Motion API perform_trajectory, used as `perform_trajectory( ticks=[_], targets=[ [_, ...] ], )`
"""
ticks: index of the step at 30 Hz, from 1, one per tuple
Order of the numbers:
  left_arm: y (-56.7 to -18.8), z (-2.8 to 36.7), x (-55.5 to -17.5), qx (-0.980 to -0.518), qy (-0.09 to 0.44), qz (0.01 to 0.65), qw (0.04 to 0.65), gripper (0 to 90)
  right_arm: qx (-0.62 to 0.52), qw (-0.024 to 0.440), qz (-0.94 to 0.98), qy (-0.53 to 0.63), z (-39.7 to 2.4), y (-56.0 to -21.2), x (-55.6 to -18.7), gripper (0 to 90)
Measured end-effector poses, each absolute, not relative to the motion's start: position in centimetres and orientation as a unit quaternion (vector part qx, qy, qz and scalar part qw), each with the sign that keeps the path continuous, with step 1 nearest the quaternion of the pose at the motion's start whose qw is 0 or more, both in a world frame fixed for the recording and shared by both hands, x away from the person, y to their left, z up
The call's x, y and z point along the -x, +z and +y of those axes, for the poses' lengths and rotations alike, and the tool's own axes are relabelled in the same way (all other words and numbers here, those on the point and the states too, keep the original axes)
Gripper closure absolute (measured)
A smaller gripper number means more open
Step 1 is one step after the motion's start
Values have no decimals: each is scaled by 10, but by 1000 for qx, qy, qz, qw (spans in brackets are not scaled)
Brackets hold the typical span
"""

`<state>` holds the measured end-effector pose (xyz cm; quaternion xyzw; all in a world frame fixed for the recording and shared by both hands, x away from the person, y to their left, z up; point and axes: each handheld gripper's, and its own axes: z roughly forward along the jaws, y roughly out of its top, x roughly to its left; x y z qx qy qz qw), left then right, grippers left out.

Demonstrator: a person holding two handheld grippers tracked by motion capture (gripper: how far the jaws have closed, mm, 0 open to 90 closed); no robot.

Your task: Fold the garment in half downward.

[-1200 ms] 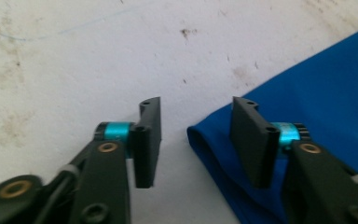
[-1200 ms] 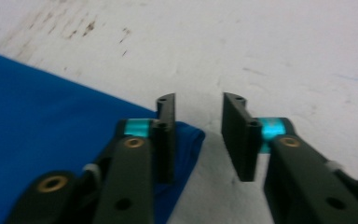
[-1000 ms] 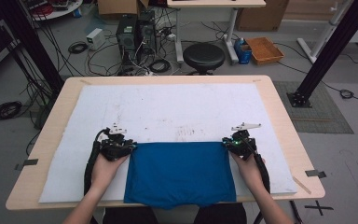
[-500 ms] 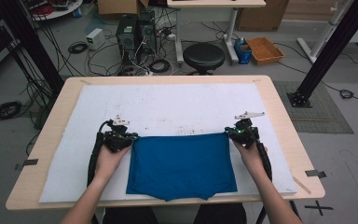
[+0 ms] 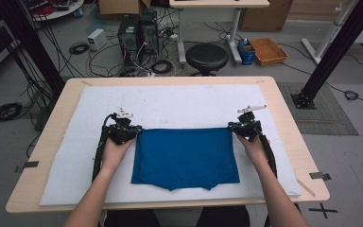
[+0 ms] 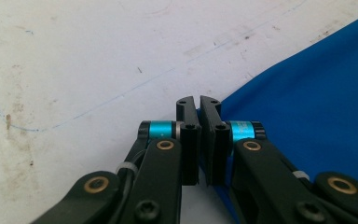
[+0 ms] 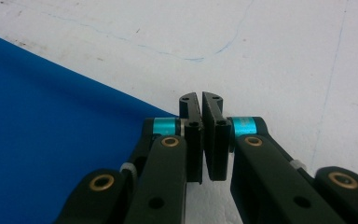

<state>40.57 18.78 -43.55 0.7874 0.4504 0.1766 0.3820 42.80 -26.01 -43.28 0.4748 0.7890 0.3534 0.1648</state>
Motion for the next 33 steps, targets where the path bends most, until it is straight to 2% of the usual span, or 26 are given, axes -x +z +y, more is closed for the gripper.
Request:
perform_trajectory(
  ticks=[4,7,8,14,18,21,25,29,33],
  targets=[
    [-434,190,-404,-783,180,452,387,832,-472,167,788,359,-260,-431,-426,838],
    [-428,194,-402,-775,180,456,400,658,-474,169,782,368,-262,-426,-422,762],
    [-425,197,-400,-778,179,451,399,627,-470,169,782,372,-263,-424,-421,758],
    [-411,205,-386,-770,199,442,414,449,-464,179,771,398,-268,-412,-404,588],
    [-400,210,-372,-771,201,426,428,414,-462,176,756,428,-277,-403,-388,528],
    [-395,212,-362,-767,183,411,458,395,-463,168,744,452,-284,-396,-377,475],
    [-389,210,-351,-769,179,392,473,355,-449,179,738,470,-289,-390,-362,425],
    [-385,212,-342,-769,179,374,486,334,-441,176,738,481,-294,-388,-355,371],
    [-382,212,-336,-771,159,363,498,334,-441,161,733,493,-300,-389,-354,315]
  ],
)
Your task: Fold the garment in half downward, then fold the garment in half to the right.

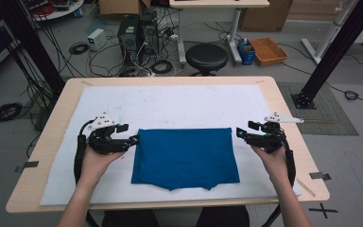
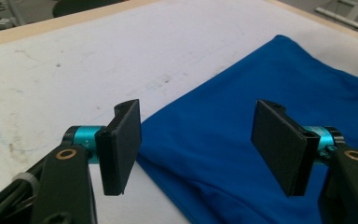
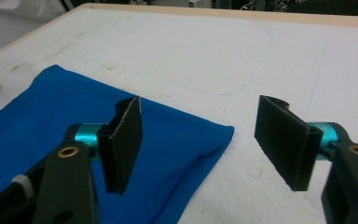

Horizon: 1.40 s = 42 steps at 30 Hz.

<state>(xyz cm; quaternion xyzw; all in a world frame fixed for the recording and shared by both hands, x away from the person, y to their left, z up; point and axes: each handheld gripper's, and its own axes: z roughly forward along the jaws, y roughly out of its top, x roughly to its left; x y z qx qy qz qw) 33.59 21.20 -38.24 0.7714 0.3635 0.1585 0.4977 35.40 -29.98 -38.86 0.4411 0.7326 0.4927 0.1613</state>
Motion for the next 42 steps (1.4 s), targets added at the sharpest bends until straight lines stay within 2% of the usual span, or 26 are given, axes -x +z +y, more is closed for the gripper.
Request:
perform_trajectory(
  ticks=[21,31,37,42],
  targets=[
    [-377,212,-328,-769,179,353,501,334,-437,165,728,502,-306,-385,-352,301],
    [-377,216,-327,-771,171,357,499,334,-439,160,730,499,-304,-386,-355,301],
    [-372,219,-322,-759,155,377,508,349,-437,161,733,496,-303,-388,-356,301],
    [-373,231,-301,-736,157,410,515,353,-440,162,731,495,-305,-390,-356,302]
  ],
)
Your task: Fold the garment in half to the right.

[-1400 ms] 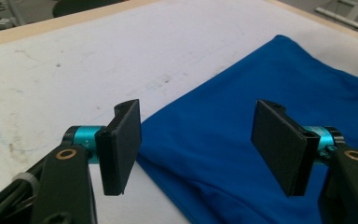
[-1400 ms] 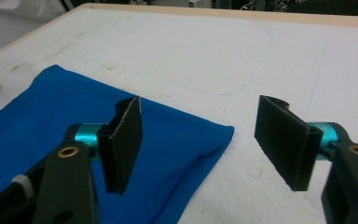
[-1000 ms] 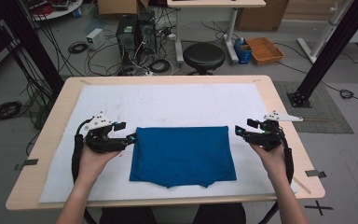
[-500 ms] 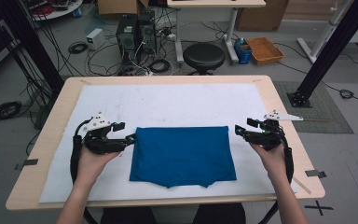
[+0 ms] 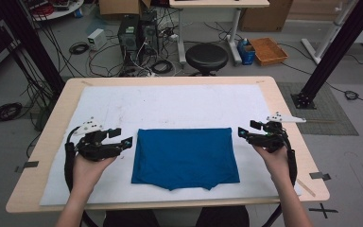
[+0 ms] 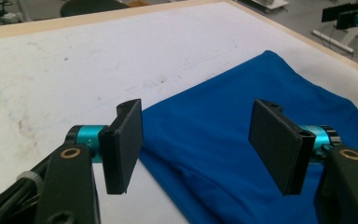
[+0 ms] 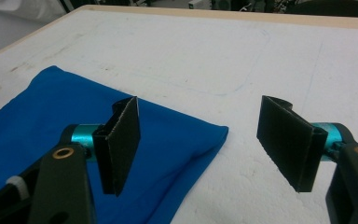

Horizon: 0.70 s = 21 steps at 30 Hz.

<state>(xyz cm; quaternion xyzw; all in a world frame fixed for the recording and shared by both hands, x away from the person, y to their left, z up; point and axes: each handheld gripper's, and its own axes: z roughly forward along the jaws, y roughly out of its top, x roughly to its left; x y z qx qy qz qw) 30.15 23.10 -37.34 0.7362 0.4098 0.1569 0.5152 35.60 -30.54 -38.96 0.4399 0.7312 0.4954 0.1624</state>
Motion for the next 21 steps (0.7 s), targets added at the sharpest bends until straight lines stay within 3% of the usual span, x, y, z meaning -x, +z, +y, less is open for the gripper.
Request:
perform_trajectory(
  ticks=[11,21],
  targets=[
    [-406,223,-255,-743,147,439,482,346,-438,163,735,491,-302,-390,-356,302],
    [-432,209,-235,-757,121,445,463,347,-434,164,737,491,-300,-391,-356,302]
  ],
)
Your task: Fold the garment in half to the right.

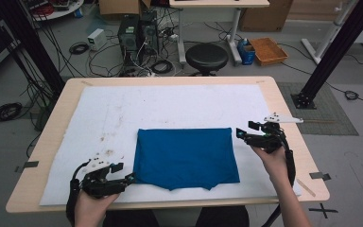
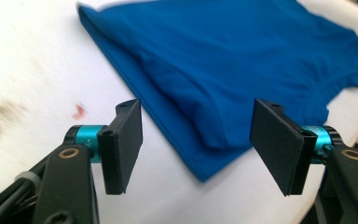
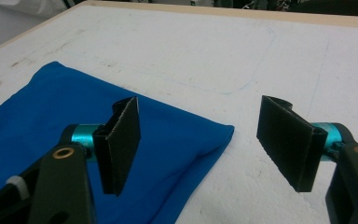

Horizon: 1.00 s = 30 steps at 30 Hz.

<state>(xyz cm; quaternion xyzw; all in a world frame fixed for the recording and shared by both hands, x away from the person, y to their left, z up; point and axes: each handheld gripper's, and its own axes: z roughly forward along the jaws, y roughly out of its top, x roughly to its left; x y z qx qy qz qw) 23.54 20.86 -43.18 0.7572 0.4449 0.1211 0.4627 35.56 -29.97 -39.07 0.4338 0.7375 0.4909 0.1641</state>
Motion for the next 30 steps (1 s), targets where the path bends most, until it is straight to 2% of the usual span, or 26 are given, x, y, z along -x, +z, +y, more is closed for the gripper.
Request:
perform_trajectory(
  ticks=[4,10,16,25,30],
  targets=[
    [-442,202,-236,-755,104,456,460,347,-435,163,738,490,-299,-391,-356,303],
    [-448,194,-240,-741,112,486,450,355,-433,162,739,490,-298,-392,-356,303],
    [-452,186,-244,-739,117,498,437,466,-429,160,742,490,-296,-392,-356,303],
    [-452,181,-242,-731,142,519,419,567,-424,161,743,491,-290,-392,-356,304],
    [-452,175,-240,-735,158,513,415,579,-416,161,747,492,-282,-390,-356,305]
  ],
)
